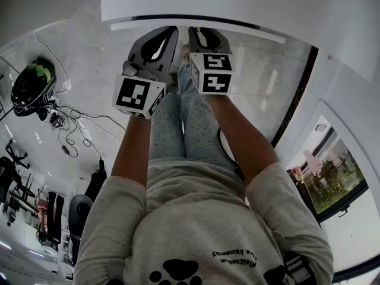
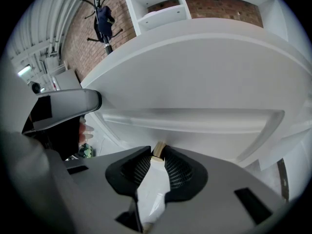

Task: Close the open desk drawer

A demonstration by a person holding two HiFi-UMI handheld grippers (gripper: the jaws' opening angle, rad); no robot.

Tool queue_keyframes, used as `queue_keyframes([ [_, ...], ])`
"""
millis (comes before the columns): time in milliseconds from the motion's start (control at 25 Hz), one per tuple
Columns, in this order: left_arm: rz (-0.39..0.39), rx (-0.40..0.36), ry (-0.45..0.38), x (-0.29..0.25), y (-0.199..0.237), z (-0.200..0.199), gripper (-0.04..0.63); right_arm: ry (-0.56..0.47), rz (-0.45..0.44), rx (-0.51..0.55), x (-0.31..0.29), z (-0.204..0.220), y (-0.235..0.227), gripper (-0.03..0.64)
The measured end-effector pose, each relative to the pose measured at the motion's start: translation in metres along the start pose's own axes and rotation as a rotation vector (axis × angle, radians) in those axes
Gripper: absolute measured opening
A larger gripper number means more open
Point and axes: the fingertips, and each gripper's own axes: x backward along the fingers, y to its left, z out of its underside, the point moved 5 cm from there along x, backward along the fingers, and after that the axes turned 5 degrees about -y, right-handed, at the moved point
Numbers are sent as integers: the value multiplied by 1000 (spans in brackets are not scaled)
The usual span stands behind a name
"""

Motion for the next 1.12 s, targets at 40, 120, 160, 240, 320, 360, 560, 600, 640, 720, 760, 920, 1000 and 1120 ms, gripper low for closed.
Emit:
queue_keyframes([
  [40,-2,2,-3,-1,1,-1,17,-1,-1,1,-1,-1,0,104],
  [120,-6,4,-6,-4,2,-3,18,-2,-4,3,-3,-4,-1,104],
  [160,-8,4,-7,-6,3,-3,18,-1,-5,5,-4,-5,-2,104],
  [240,-10,0,-7,-9,5,-5,18,2,-5,6,-7,-7,-4,104],
  [320,-13,-4,-7,-12,7,-6,18,3,-5,7,-9,-9,-6,104],
  [360,-15,-4,-8,-13,9,-7,17,4,-5,8,-11,-11,-6,104],
  [560,-15,-8,-12,-14,16,-9,18,6,-8,6,-17,-13,-2,104],
  [600,-13,-11,-10,-14,16,-8,17,6,-8,5,-17,-13,-2,104],
  [640,-12,-14,-8,-14,15,-8,18,5,-8,4,-17,-12,-2,104],
  [720,-10,-16,-12,-14,14,-9,17,5,-6,2,-16,-12,-3,104],
  [760,-11,-13,-19,-14,14,-10,18,5,-5,2,-16,-13,-2,104],
  [920,-13,-7,-6,-13,15,-8,18,12,-4,4,-16,-13,-2,106],
  [1000,-14,-5,-4,-14,12,-8,18,16,-5,6,-14,-13,-3,107],
  [1120,-15,-6,-5,-15,10,-10,18,14,-7,12,-11,-15,-5,106],
])
